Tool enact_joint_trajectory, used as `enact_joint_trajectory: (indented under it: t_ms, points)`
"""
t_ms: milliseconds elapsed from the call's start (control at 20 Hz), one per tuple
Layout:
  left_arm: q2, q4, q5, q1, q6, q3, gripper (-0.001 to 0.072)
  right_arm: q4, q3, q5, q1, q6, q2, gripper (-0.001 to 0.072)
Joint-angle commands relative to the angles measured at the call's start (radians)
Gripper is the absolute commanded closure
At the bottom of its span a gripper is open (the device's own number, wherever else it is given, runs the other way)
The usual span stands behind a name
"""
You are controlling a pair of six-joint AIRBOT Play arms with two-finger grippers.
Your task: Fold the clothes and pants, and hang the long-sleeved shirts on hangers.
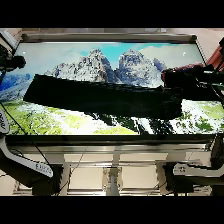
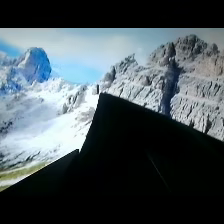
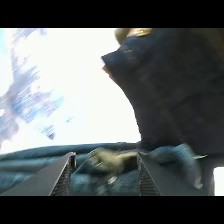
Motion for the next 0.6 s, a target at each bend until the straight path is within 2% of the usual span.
enact_joint_trajectory:
  t_ms: [0,50,200,300,550]
  points:
    - [-0.005,0.043,-0.296,0.071,0.029,0.027,0.0179,-0.002,0.05,0.169,0.027,-0.005,0.036,0.026]
    - [-0.013,-0.021,-0.351,0.113,0.029,0.027,0.0119,-0.001,0.05,0.208,0.045,-0.005,0.037,0.026]
    - [-0.055,-0.224,-0.478,0.236,0.029,0.026,0.0107,-0.004,0.05,0.312,0.129,-0.005,0.037,0.0262]
    - [-0.082,-0.253,-0.515,0.283,0.029,0.026,0.0103,-0.006,0.05,0.327,0.193,-0.005,0.037,0.0264]
    - [-0.144,-0.294,-0.487,0.316,0.077,0.024,0.0085,-0.017,0.05,0.326,0.33,-0.005,0.037,0.0264]
